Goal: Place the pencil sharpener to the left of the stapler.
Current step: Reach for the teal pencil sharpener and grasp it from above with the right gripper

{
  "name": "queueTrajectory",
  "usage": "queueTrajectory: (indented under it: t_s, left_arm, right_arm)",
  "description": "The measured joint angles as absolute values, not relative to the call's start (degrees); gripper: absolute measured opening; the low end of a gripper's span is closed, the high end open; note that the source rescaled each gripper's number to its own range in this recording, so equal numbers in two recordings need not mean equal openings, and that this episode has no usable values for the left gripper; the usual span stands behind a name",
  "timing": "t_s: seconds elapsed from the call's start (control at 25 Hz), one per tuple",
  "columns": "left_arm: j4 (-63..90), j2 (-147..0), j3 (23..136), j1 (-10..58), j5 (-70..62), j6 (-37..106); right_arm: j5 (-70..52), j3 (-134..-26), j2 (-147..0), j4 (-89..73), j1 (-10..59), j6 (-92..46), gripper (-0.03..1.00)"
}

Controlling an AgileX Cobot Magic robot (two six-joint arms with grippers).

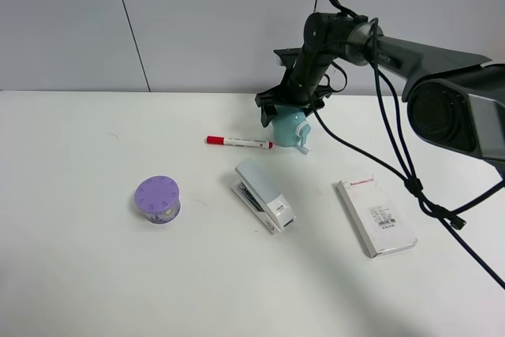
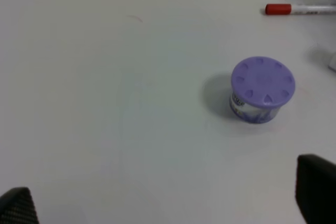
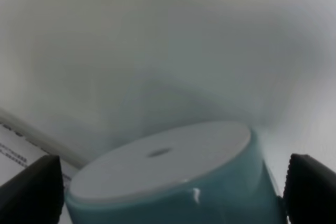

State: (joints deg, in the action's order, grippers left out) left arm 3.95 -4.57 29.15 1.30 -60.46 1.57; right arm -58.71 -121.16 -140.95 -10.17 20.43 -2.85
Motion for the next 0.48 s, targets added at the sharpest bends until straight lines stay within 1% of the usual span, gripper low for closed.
queueTrajectory:
  t_s: [0.2, 0.48]
  left_arm:
    - [3.9, -4.6, 29.1, 1.3, -60.5, 1.6]
    - [3.9, -4.6, 29.1, 1.3, -60.5, 1.6]
  right_arm:
    - [-62.9, -121.4, -141.4, -7.4, 20.8, -2.6, 0.81]
    - [-61.8, -121.5, -141.5, -5.9, 20.9, -2.7, 0.81]
